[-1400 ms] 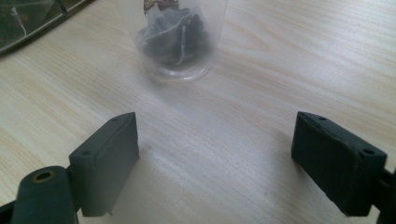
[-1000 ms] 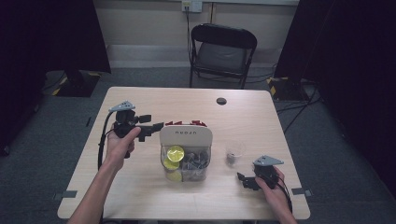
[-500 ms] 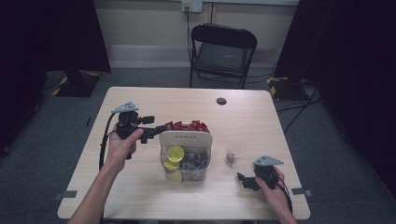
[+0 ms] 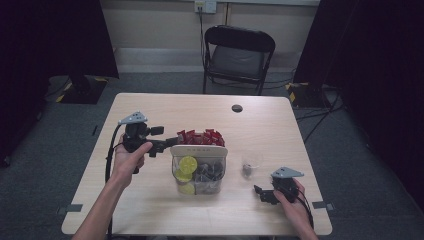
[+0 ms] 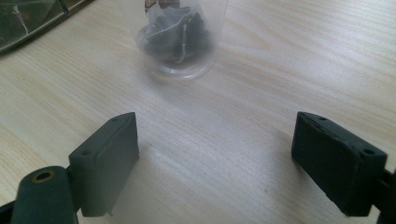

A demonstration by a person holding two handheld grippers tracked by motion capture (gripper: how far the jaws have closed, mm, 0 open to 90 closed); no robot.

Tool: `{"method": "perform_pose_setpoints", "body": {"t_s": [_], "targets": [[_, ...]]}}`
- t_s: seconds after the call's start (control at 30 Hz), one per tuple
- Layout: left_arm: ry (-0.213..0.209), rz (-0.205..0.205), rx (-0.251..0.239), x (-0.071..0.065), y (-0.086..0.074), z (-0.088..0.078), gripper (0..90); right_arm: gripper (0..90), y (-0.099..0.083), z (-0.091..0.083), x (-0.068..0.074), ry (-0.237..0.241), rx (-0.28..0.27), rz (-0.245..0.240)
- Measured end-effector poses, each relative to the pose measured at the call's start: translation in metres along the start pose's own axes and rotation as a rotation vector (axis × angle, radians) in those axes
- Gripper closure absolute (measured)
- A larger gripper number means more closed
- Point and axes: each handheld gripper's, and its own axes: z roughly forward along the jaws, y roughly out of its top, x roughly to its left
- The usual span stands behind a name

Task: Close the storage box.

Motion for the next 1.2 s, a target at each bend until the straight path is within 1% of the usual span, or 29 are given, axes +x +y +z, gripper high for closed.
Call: {"method": "perform_pose_setpoints", "body": {"t_s": [0.13, 0.2, 0.27, 0.37, 0.4, 0.5, 0.53, 0.6, 0.67, 0.83, 0.87, 1.03, 1.07, 1.1, 1.2], "targets": [[0.001, 0.003, 0.002, -0.002, 0.000, 0.001, 18.1, 14.6, 0.000, 0.000, 0.000, 0.000, 0.000, 0.001], [0.001, 0.021, 0.007, -0.004, 0.000, 0.001, 18.1, 14.6, 0.000, 0.000, 0.000, 0.000, 0.000, 0.001], [0.002, 0.024, 0.005, -0.005, 0.001, 0.000, 17.4, 14.6, 0.000, 0.000, 0.000, 0.000, 0.000, 0.000], [0.005, 0.023, 0.005, -0.007, 0.001, 0.000, 16.6, 14.6, 0.000, 0.000, 0.000, 0.000, 0.000, 0.000], [-0.001, 0.022, 0.006, -0.007, 0.000, 0.001, 16.7, 14.6, 0.000, 0.000, 0.000, 0.001, 0.000, 0.001], [-0.003, 0.031, 0.015, -0.008, -0.001, 0.003, 16.6, 14.6, 0.000, 0.000, 0.000, 0.001, 0.000, 0.001], [0.000, 0.030, 0.019, -0.008, -0.001, 0.004, 16.7, 14.6, 0.000, 0.000, 0.000, 0.001, 0.000, 0.001], [-0.007, 0.026, 0.017, -0.009, -0.002, 0.005, 16.7, 14.6, 0.000, 0.000, 0.000, 0.001, 0.000, 0.000], [-0.004, 0.035, 0.028, -0.011, -0.002, 0.006, 16.6, 14.6, 0.000, 0.000, 0.000, 0.001, 0.000, 0.000], [-0.006, 0.044, 0.038, -0.013, -0.004, 0.008, 16.6, 14.6, 0.000, 0.000, 0.000, 0.001, 0.000, 0.000], [-0.002, 0.044, 0.048, -0.013, -0.005, 0.008, 16.7, 14.6, 0.000, 0.000, 0.000, 0.001, 0.000, 0.000], [-0.009, 0.050, 0.058, -0.015, -0.008, 0.011, 16.6, 14.5, 0.000, 0.000, 0.000, 0.002, 0.000, 0.000], [-0.015, 0.043, 0.061, -0.016, -0.008, 0.012, 16.6, 14.4, 0.000, 0.000, 0.000, 0.003, 0.000, 0.000], [-0.012, 0.049, 0.072, -0.016, -0.008, 0.012, 15.9, 14.4, 0.000, 0.000, 0.000, 0.002, 0.000, 0.000], [-0.018, 0.051, 0.074, -0.018, -0.009, 0.015, 15.8, 14.3, 0.000, 0.000, 0.000, 0.004, 0.001, -0.001]]}}
